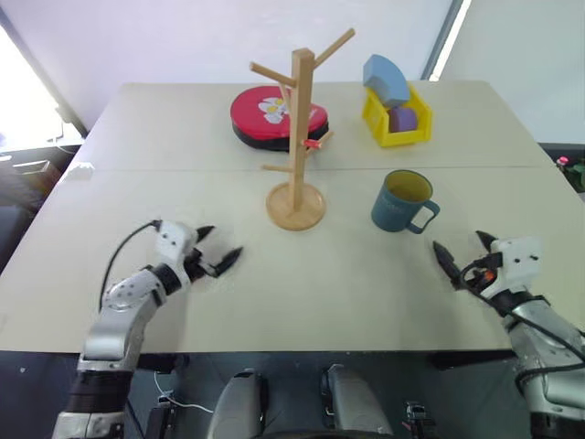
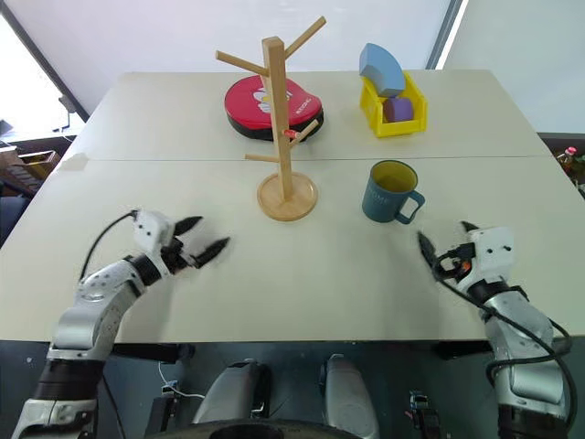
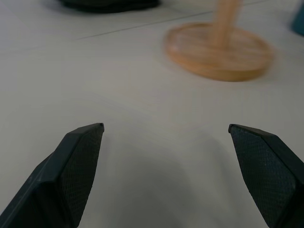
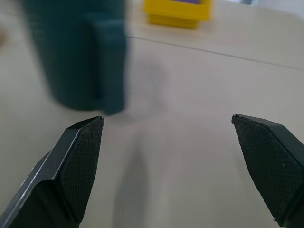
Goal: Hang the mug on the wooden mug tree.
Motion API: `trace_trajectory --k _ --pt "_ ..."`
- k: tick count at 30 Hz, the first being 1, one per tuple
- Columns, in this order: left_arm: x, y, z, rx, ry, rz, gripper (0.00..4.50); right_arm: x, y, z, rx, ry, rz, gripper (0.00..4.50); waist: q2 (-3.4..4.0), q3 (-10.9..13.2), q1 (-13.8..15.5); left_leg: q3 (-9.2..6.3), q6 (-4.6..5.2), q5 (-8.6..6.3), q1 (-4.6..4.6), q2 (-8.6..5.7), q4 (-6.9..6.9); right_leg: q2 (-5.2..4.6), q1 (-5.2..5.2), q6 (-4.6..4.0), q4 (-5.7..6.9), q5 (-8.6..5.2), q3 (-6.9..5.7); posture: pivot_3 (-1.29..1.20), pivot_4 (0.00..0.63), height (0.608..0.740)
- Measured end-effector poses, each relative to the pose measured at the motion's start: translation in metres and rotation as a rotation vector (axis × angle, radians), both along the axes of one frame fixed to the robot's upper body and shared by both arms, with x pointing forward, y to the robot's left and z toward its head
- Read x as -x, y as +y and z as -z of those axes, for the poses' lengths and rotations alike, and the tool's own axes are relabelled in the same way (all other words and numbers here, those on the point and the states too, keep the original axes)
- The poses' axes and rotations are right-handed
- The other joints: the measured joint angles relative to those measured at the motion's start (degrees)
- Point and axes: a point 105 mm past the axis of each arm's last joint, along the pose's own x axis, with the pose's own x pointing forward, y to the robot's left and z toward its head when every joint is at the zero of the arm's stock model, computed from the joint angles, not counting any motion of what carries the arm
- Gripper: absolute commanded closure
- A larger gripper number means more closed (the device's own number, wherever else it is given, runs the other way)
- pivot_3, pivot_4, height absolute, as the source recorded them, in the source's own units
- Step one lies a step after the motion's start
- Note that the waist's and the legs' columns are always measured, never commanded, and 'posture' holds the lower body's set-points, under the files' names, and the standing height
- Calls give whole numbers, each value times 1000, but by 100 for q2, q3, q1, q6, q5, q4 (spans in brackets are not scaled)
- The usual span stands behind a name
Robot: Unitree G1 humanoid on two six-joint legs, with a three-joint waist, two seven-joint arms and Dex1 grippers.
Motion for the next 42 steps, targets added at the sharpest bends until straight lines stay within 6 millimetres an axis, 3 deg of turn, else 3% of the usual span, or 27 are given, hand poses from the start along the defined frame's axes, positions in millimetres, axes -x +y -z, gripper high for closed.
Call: trace_trajectory --k 5,10,18,42 --pt "35 -70 -21 52 -17 370 0 -2 34 9 -55 -1 -32 31 3 1 -3 0 -1 0 -2 2 0 -2 -2 -3 -4 -1 1 0 150 735" --pt "43 -97 -38 66 -59 482 0 -15 32 7 -72 -56 104 31 9 0 -5 1 0 0 -2 1 0 3 -4 -3 -4 -1 0 0 150 735" --pt "47 -106 -51 88 -78 518 0 -28 7 19 -112 -84 327 31 9 0 -7 4 2 1 -1 -4 0 13 -2 -1 -3 -1 -1 0 150 735" --pt "49 -107 -45 71 -57 513 0 -57 3 26 -133 -107 336 31 9 0 -22 5 3 2 7 0 4 45 1 2 8 0 6 0 150 735"
